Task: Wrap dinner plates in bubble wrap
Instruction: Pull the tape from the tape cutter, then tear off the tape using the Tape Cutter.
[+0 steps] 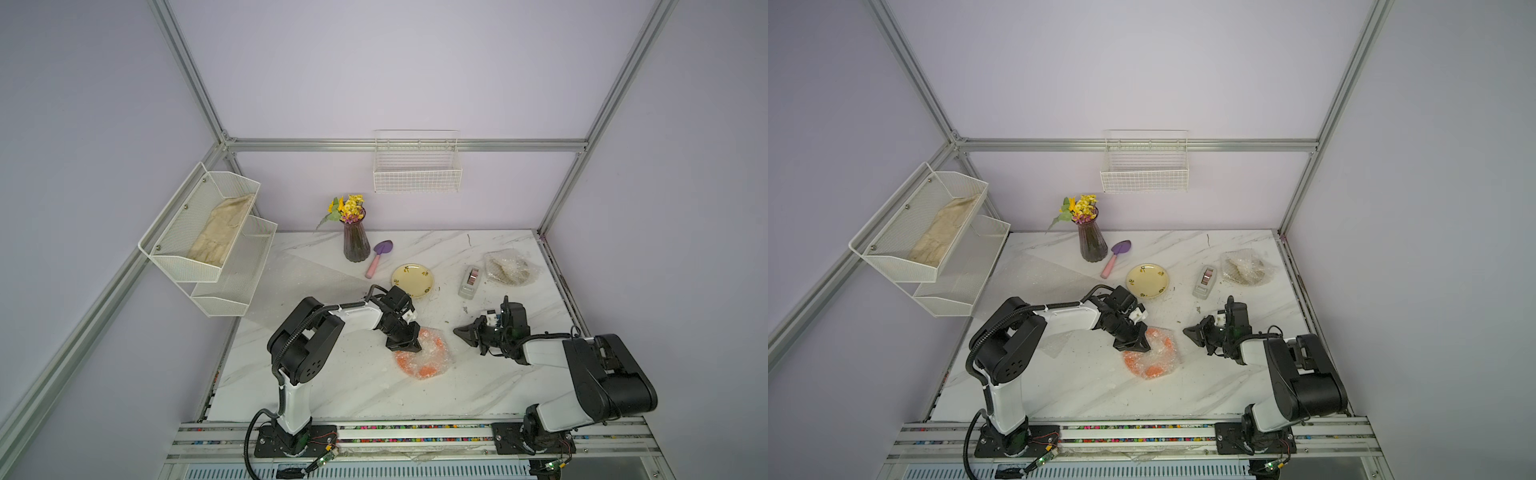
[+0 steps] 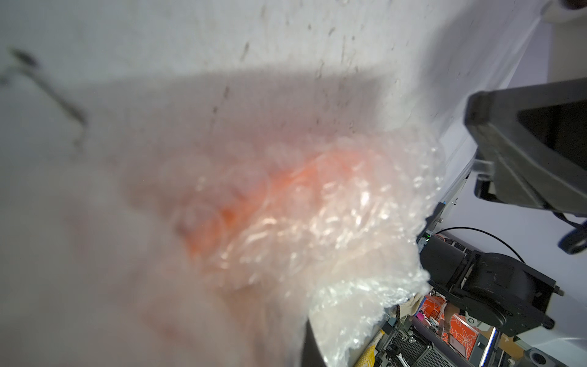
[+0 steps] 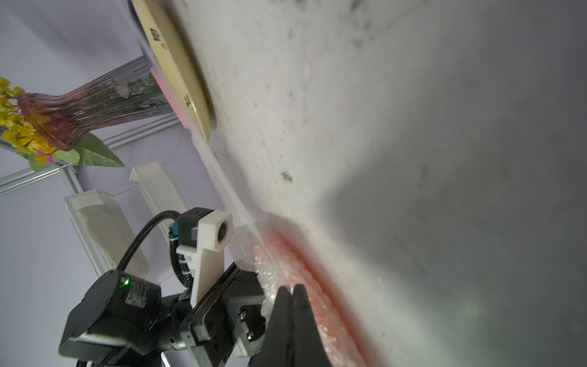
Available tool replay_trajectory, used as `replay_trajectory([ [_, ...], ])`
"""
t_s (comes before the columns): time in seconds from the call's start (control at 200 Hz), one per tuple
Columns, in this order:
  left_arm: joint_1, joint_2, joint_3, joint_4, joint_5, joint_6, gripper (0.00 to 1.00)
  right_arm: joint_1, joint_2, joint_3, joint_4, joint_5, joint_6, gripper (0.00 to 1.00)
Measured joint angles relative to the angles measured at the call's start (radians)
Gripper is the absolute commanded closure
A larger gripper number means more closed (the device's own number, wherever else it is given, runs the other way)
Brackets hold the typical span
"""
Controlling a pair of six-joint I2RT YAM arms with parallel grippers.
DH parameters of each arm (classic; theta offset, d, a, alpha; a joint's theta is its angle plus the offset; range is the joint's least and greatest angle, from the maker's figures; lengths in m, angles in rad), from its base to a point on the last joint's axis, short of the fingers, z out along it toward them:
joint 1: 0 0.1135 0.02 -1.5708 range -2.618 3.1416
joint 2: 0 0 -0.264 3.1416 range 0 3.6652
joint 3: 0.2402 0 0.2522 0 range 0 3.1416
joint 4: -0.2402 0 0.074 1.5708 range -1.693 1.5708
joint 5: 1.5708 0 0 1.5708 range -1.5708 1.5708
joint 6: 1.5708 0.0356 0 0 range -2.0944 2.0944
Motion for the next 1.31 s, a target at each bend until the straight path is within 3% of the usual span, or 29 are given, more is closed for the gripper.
replay_trajectory([
  [0.025, 0.000, 0.000, 0.000, 0.000, 0.000, 0.000, 0.95, 0.002, 0.023, -0.007, 0.032, 0.006, 0.004, 1.00],
  [0.11, 0.000, 0.000, 0.000, 0.000, 0.000, 0.000, 0.95, 0.006, 0.065, -0.042, 0.132, 0.027, 0.014, 0.85],
  [0.22, 0.000, 0.000, 0.000, 0.000, 0.001, 0.000, 0.95, 0.038, 0.024, -0.074, 0.142, 0.010, 0.027, 0.71],
  [0.35, 0.000, 0.000, 0.000, 0.000, 0.002, 0.000, 0.95, 0.065, -0.182, -0.065, -0.067, 0.002, 0.041, 0.61],
  [0.44, 0.000, 0.002, 0.000, 0.000, 0.003, 0.000, 0.95, 0.064, -0.360, 0.015, -0.253, 0.009, 0.026, 0.60],
  [0.55, 0.001, 0.004, 0.000, 0.001, 0.008, 0.002, 0.95, 0.061, -0.422, 0.114, -0.340, 0.009, 0.010, 0.60],
  [0.72, 0.002, 0.005, 0.000, 0.001, 0.011, 0.005, 0.95, -0.017, -0.310, 0.230, -0.436, 0.036, -0.163, 0.59],
  [0.915, 0.002, 0.005, 0.000, 0.002, 0.012, 0.018, 0.95, -0.142, -0.111, 0.283, -0.404, 0.124, -0.431, 0.61],
  [1.07, 0.002, 0.005, 0.000, 0.002, 0.014, 0.018, 0.95, -0.147, 0.060, 0.268, -0.201, 0.116, -0.511, 0.60],
  [1.305, 0.002, 0.006, 0.000, 0.001, 0.015, 0.018, 0.95, -0.146, 0.180, 0.221, 0.095, 0.125, -0.517, 0.59],
])
